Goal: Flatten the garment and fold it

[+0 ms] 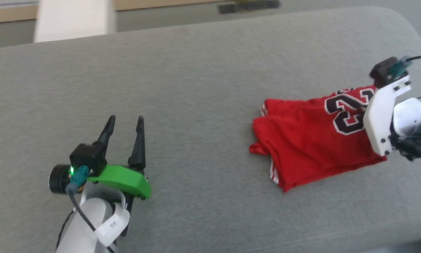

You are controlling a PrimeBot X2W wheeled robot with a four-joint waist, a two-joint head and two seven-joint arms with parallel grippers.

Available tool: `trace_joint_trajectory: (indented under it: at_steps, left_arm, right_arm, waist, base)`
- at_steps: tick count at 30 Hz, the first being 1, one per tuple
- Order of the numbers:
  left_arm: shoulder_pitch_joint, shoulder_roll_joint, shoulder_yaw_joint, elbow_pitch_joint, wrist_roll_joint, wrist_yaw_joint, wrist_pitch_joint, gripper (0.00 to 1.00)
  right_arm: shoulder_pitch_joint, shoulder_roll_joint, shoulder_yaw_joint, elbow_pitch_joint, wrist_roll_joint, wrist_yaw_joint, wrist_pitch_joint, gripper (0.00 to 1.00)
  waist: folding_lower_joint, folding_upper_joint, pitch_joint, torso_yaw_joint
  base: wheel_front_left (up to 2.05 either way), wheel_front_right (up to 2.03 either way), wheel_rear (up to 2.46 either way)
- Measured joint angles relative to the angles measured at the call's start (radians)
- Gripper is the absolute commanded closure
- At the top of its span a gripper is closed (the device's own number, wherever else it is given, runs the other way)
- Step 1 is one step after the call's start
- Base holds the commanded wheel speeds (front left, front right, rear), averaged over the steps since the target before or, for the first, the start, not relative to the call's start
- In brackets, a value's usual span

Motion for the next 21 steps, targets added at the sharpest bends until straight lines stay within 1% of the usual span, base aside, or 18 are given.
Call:
trace_joint_trajectory:
  at_steps: [4,9,13,16,21]
  left_arm:
    - [-0.038,0.007,-0.012,-0.008,0.008,-0.004,0.020,0.00]
    - [-0.084,0.025,-0.021,-0.042,0.035,-0.004,0.050,0.00]
    - [-0.123,0.047,-0.027,-0.093,0.056,-0.003,0.085,0.00]
    - [-0.144,0.072,-0.029,-0.148,0.070,0.006,0.121,0.00]
    - [-0.154,0.114,-0.012,-0.242,0.097,0.028,0.181,0.00]
  right_arm:
    - [-0.036,-0.005,-0.027,0.059,-0.011,0.000,-0.047,1.00]
    - [-0.088,-0.032,-0.084,0.125,-0.032,0.000,-0.108,1.00]
    - [-0.132,-0.082,-0.151,0.184,-0.058,0.000,-0.154,1.00]
    - [-0.161,-0.121,-0.221,0.244,-0.089,0.000,-0.188,1.00]
    - [-0.205,-0.147,-0.343,0.330,-0.149,0.000,-0.251,1.00]
  waist:
    - [0.0000,0.0000,0.037,-0.067]
    - [0.0000,0.0000,0.110,-0.116]
    - [0.0000,0.0000,0.177,-0.135]
    - [0.0001,0.0000,0.239,-0.138]
    - [0.0001,0.0000,0.343,-0.126]
  base:
    - [0.00,0.00,0.00]
    - [0.00,0.00,0.00]
    - [0.00,0.00,0.00]
    - [0.00,0.00,0.00]
    - [0.00,0.00,0.00]
